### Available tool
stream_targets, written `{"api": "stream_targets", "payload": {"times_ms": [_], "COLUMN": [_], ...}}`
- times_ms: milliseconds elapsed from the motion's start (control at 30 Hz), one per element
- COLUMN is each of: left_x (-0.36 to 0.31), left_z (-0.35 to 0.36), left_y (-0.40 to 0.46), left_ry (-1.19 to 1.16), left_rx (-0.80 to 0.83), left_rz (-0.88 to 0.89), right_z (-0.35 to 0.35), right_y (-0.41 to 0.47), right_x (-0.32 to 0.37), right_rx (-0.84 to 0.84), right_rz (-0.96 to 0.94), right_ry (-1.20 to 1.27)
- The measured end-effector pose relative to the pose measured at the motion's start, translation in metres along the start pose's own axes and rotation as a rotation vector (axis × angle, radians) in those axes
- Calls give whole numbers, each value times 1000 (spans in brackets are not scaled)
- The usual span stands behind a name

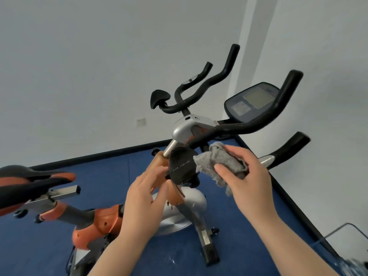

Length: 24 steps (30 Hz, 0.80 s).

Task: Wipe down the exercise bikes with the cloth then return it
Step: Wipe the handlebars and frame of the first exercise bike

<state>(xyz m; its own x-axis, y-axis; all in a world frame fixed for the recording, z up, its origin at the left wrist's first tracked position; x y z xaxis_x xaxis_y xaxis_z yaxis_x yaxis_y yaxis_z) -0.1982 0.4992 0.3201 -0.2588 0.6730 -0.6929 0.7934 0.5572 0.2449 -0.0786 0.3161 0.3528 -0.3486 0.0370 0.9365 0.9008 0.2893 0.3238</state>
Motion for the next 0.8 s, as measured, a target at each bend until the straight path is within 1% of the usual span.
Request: {"api": "stream_targets", "payload": {"times_ms": [67, 133, 200, 233, 367, 433, 567, 633, 733, 800], "left_x": [1, 3, 9, 12, 27, 30, 30, 32, 43, 52], "left_z": [8, 17, 26, 30, 45, 49, 51, 53, 57, 56], "left_y": [16, 29, 37, 40, 54, 58, 64, 66, 68, 78], "left_ry": [-59, -116, -173, -198, -272, -327, -353, -383, -449, -428], "left_rx": [1, -15, -13, 2, 86, 111, 96, 118, 187, 205], "left_rz": [-13, -50, -105, -125, -146, -126, -71, -60, -68, -49], "right_z": [20, 48, 73, 79, 58, 50, 80, 89, 70, 53], "right_y": [27, 51, 63, 64, 59, 62, 88, 90, 71, 57], "right_x": [3, 1, -11, -17, -31, -30, -19, -19, -31, -31], "right_rx": [44, 155, 298, 330, 298, 308, 382, 382, 314, 231], "right_rz": [-75, -116, -80, -62, -131, -110, -96, -84, -37, 6], "right_ry": [-94, -246, -404, -446, -526, -538, -548, -517, -521, -525]}}
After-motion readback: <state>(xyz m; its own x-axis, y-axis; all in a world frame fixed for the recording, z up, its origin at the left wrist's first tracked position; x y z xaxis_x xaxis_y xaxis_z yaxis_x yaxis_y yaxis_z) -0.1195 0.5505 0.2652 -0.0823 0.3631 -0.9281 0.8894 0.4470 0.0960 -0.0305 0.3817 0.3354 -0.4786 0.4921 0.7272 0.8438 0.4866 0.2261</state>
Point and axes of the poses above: each hand's wrist, its own y-axis towards the middle knuckle, its own z-axis out of the palm, x = y × z, the point moved 4 cm from there along y, towards the middle knuckle, and after that the axes turned 11 degrees about y, right-handed, at the moved point
